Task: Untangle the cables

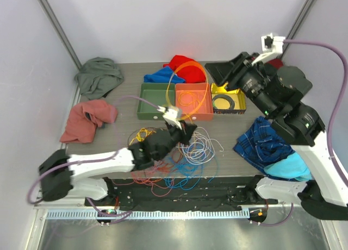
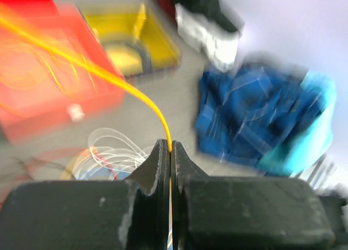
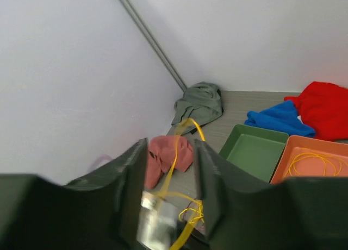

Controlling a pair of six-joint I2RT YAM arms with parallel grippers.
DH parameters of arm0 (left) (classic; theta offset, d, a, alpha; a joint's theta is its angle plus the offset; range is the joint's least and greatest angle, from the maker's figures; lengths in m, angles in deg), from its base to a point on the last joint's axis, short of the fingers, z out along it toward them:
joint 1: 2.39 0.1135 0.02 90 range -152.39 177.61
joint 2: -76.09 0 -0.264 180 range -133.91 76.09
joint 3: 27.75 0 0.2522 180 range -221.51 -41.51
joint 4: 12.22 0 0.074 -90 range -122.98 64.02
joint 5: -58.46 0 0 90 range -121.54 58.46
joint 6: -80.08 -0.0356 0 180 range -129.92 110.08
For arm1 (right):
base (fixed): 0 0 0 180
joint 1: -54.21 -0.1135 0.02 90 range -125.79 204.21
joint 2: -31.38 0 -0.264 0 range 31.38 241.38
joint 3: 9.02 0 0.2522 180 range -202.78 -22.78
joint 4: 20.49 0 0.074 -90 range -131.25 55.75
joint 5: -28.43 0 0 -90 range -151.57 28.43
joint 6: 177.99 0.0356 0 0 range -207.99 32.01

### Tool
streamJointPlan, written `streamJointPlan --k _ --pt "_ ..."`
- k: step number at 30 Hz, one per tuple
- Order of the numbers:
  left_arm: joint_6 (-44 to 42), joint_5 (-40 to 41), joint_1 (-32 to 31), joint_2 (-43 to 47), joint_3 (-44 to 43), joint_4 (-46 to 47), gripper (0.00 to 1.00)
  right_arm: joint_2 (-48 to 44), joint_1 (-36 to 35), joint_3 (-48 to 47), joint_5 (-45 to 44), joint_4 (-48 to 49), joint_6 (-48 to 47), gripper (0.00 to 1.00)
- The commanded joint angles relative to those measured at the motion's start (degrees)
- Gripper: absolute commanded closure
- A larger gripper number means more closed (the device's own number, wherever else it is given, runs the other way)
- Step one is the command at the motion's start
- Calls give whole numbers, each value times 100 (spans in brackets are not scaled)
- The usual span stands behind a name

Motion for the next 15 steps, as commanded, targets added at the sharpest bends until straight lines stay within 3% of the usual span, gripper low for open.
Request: streamJointPlan --k 1,3,6,11,15 --pt "-216 272 417 1403 -1346 -2993 100 -732 -22 706 -546 217 -134 45" --pt "-497 324 488 1694 -2206 -4001 100 -944 -30 980 -721 244 -116 41" --pt "-804 491 533 1415 -3788 -5468 100 -1331 -22 1481 -880 322 -81 41" --pt "-1147 526 533 562 -6107 -6853 100 -1858 -22 2342 -925 489 138 44" --pt "-1542 632 541 -27 -7121 -7302 100 -2017 -30 2870 -714 612 270 44"
